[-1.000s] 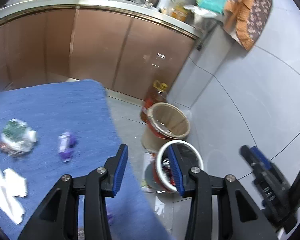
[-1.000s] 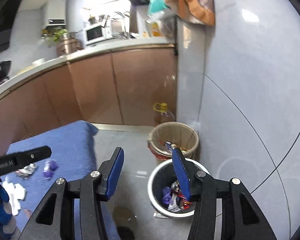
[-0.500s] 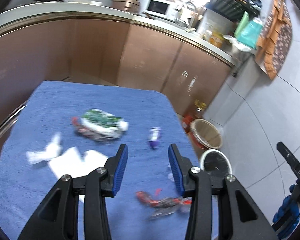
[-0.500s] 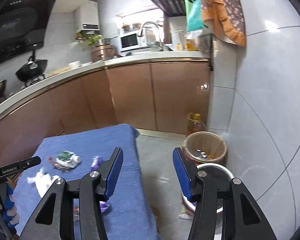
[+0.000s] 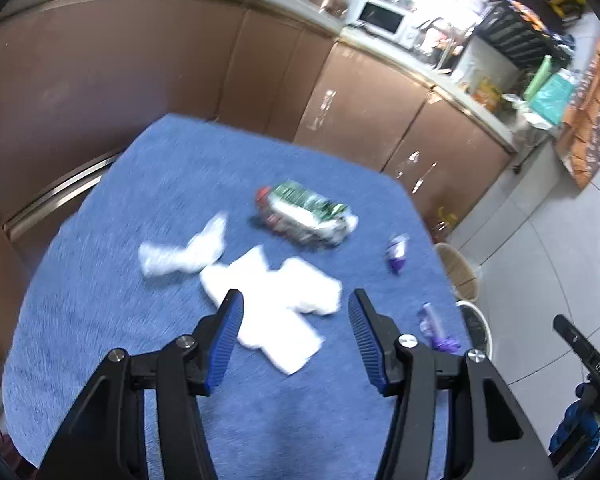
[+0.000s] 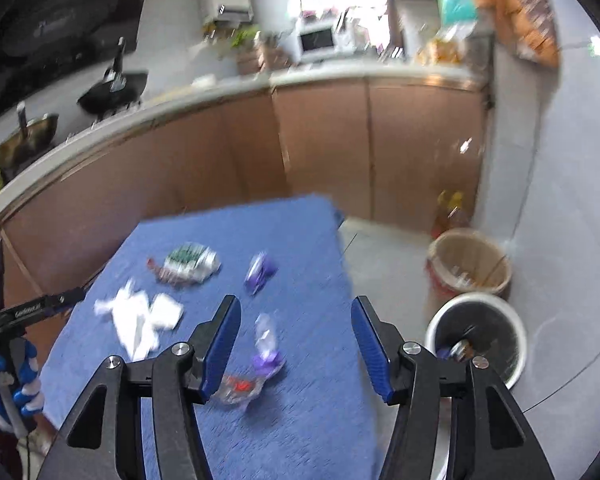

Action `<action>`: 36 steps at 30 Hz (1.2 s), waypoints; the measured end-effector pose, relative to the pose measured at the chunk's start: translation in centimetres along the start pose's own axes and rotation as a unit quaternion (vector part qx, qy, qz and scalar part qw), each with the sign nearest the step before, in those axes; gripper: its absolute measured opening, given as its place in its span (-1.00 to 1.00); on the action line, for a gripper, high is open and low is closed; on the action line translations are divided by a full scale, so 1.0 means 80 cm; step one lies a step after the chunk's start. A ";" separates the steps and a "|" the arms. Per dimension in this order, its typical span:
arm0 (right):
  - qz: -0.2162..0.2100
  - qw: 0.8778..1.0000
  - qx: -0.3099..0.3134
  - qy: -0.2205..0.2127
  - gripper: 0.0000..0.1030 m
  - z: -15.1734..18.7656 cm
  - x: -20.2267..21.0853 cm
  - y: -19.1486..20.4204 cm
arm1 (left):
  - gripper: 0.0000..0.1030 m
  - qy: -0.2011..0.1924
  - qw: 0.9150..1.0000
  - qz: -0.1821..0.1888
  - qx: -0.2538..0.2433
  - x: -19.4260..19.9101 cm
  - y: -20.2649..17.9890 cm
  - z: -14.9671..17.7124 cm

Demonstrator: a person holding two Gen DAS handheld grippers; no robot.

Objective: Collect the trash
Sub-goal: 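Grasp the white tissue with the left tool while the right grasps the purple glove bag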

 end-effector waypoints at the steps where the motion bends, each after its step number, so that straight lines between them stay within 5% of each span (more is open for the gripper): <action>1: -0.018 1.000 -0.007 0.015 0.06 0.007 -0.017 0.003 | 0.02 0.008 1.000 -0.005 0.007 -0.008 0.009 0.003; 6: -0.105 0.989 -0.056 0.082 0.06 0.027 -0.085 0.016 | 0.02 0.045 0.998 -0.023 0.045 -0.044 0.046 0.012; 20: -0.150 0.968 -0.028 0.201 0.06 0.062 -0.174 0.040 | 0.02 0.121 0.987 -0.019 0.102 -0.117 0.059 0.022; 30: -0.167 0.959 -0.007 0.229 -0.20 0.074 -0.192 0.045 | -0.03 0.105 0.988 -0.042 0.105 -0.142 0.049 0.011; 34: -0.168 0.960 -0.017 0.225 -0.32 0.077 -0.192 0.038 | -0.30 0.098 0.989 -0.050 0.099 -0.146 0.049 0.012; 36: -0.163 0.962 -0.015 0.220 -0.33 0.076 -0.188 0.036 | -0.59 0.100 0.989 -0.047 0.100 -0.146 0.051 0.012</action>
Point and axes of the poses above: each gripper's, at about its wrist camera, not at the fingertips, and x roughly against the way its jaws point, y to its left, z to its underside, the point moved 7 cm from there along -x, roughly the way its jaws point, and after that the axes turned 15 degrees about x, right-handed, at the moved point
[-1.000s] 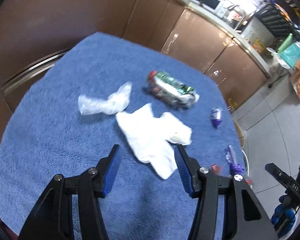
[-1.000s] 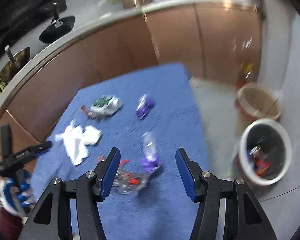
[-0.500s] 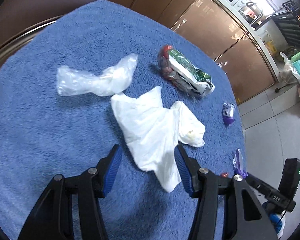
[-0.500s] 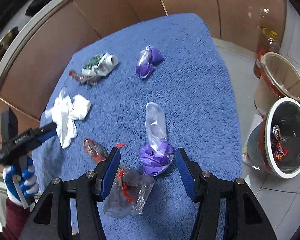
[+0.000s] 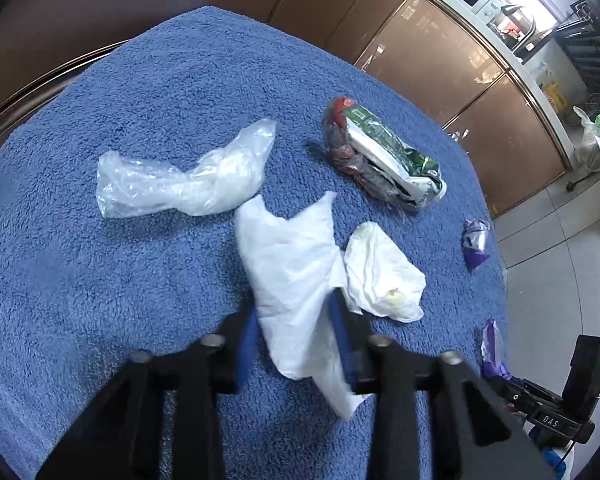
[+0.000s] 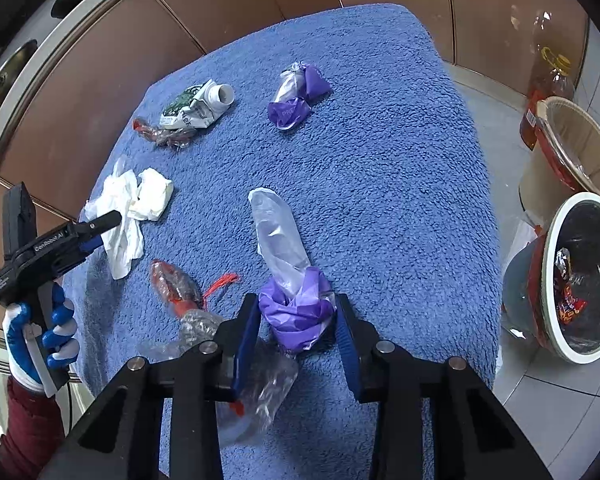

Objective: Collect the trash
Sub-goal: 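Grasp the white tissue with the left tool while the right grasps the purple glove bag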

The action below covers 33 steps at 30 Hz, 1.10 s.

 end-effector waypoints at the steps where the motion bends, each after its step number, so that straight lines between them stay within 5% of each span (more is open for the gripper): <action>1: 0.003 1.000 0.002 -0.005 -0.33 0.000 0.003 0.000 | -0.62 0.002 1.000 0.002 0.000 -0.001 0.001 0.001; 8: 0.055 0.998 0.018 -0.031 -0.34 0.000 0.023 -0.007 | -0.87 -0.007 1.000 0.012 -0.003 0.015 0.009 0.008; 23: 0.099 0.990 -0.013 -0.103 -0.34 0.012 0.095 -0.023 | -0.89 -0.046 0.998 0.044 -0.028 0.101 -0.002 0.016; 33: 0.129 0.974 -0.030 -0.181 -0.34 0.023 0.177 -0.030 | -0.89 -0.067 0.992 0.078 -0.079 0.160 -0.074 0.033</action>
Point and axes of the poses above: each gripper's, at about its wrist camera, not at the fingertips, and x roughly against the way its jaws point, y to its left, z to its underside, the point moved 7 cm from there along -x, roughly the way its jaws point, and after that the axes turned 15 degrees about x, right-handed, at the moved point
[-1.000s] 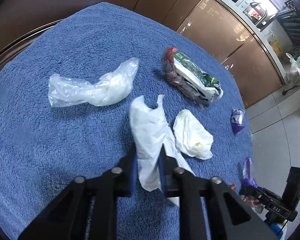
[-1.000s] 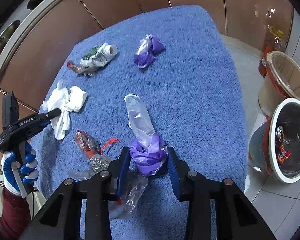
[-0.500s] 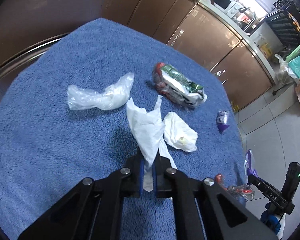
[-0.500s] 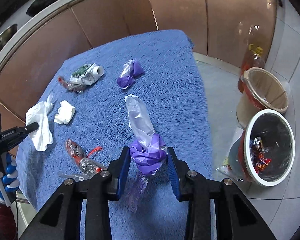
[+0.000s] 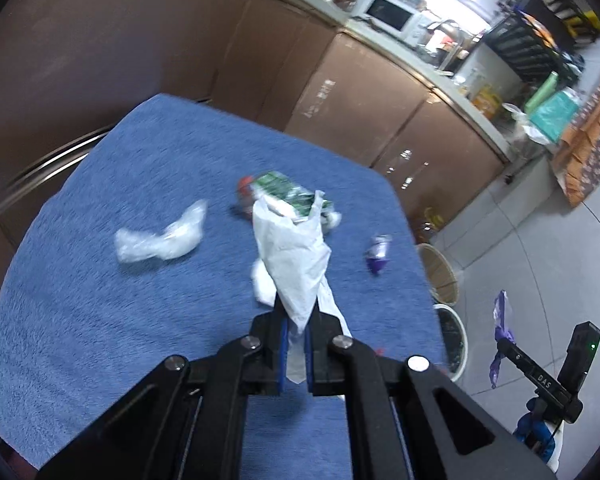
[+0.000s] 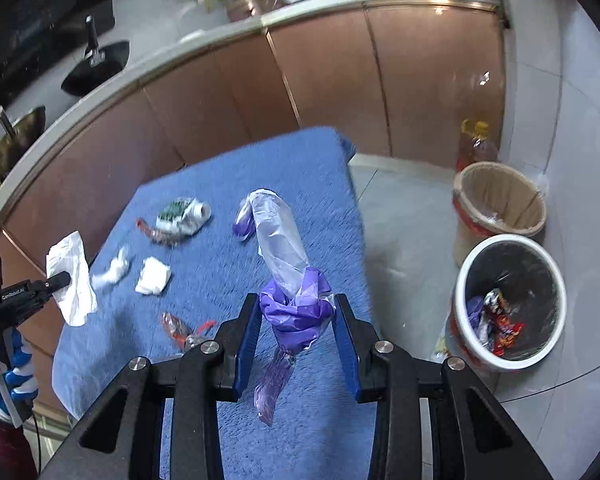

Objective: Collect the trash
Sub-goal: 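Grasp the white tissue with the left tool while the right grasps the purple glove bag, then carry tissue and glove bag to the black-lined bin and open both tools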

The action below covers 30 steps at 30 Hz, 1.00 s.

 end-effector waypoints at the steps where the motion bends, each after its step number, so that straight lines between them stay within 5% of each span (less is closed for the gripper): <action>1: 0.006 1.000 -0.001 -0.007 -0.34 -0.002 0.008 -0.005 | -0.89 0.001 1.000 0.006 -0.006 0.002 -0.012 0.001; 12: 0.079 0.994 -0.034 -0.061 -0.34 -0.002 0.072 -0.080 | -0.89 0.042 0.993 0.062 -0.091 -0.033 -0.174 0.044; 30: 0.216 0.972 -0.093 -0.024 -0.34 0.054 0.041 -0.248 | -0.89 0.173 0.956 0.069 -0.227 -0.260 -0.422 0.214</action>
Point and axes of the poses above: each gripper's, at about its wrist camera, not at the fingertips, and x roughly against the way its jaws point, y to its left, z to its underside, the point moved 7 cm from there along -x, roughly the way its jaws point, and after that the axes turned 15 degrees about x, right-handed, at the moved point
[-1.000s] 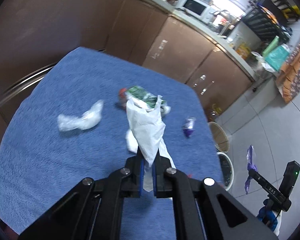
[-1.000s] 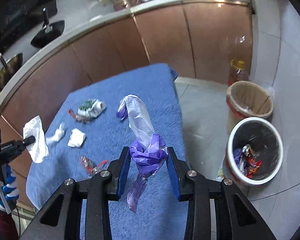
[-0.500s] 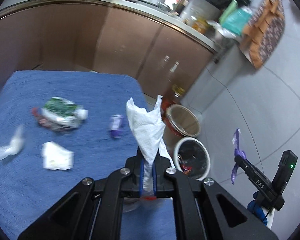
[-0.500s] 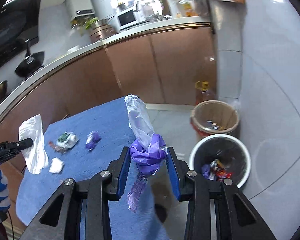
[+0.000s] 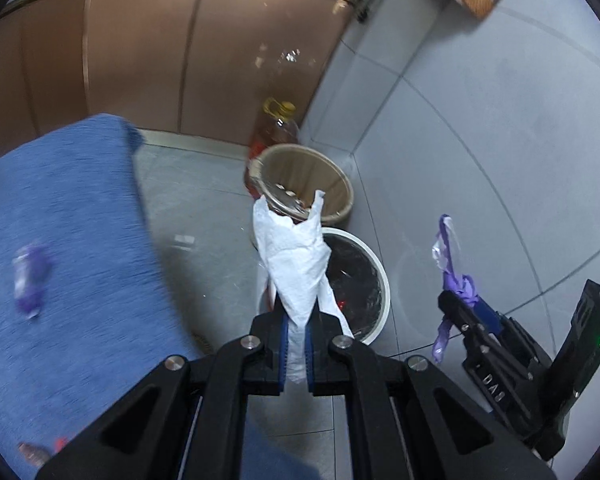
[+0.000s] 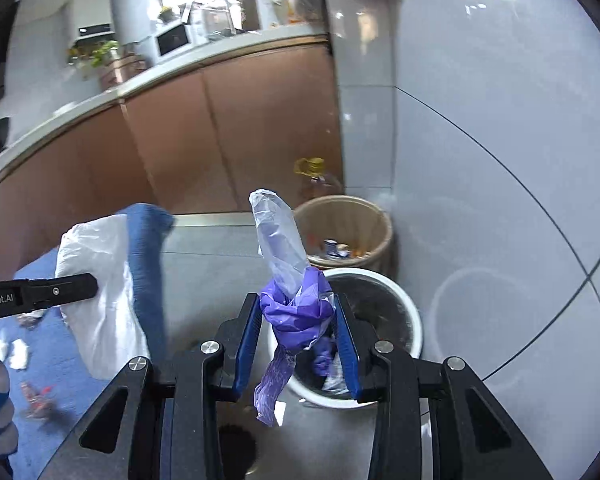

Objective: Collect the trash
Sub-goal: 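Carry tissue and glove bag to the black-lined bin and open both tools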

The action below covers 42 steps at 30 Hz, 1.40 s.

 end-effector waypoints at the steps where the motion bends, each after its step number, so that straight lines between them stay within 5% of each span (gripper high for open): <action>1: 0.004 1.000 -0.003 0.006 -0.34 0.003 -0.009 -0.005 | -0.89 0.005 1.000 -0.002 -0.003 -0.014 -0.006 -0.002; 9: 0.028 0.998 -0.021 0.045 -0.34 0.022 -0.070 -0.042 | -0.88 0.046 0.998 -0.028 -0.023 -0.134 -0.044 -0.014; 17: 0.054 0.996 -0.014 0.076 -0.32 0.028 -0.111 -0.056 | -0.80 0.068 0.997 -0.026 -0.029 -0.204 -0.063 -0.017; 19: 0.053 0.995 -0.011 0.079 -0.32 0.030 -0.114 -0.053 | -0.74 0.077 0.997 -0.023 -0.020 -0.215 -0.062 -0.016; 22: 0.052 0.995 -0.010 0.079 -0.31 0.030 -0.117 -0.050 | -0.25 0.082 0.996 -0.015 -0.005 -0.224 -0.057 -0.019; 33: 0.046 0.997 -0.013 0.061 -0.25 0.016 -0.088 -0.037 | -0.18 0.057 0.998 0.007 0.020 -0.167 -0.053 -0.033; 42: 0.032 0.999 -0.010 0.009 -0.17 -0.018 -0.018 -0.002 | -0.18 -0.011 0.999 0.028 0.026 -0.037 -0.035 -0.044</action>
Point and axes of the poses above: each gripper's, at about its wrist camera, not at the fingertips, and x roughly against the way its jaws point, y to its left, z to its underside, the point moved 7 cm from there along -x, roughly the way its jaws point, and after that the axes turned 15 degrees about x, right-handed, at the moved point
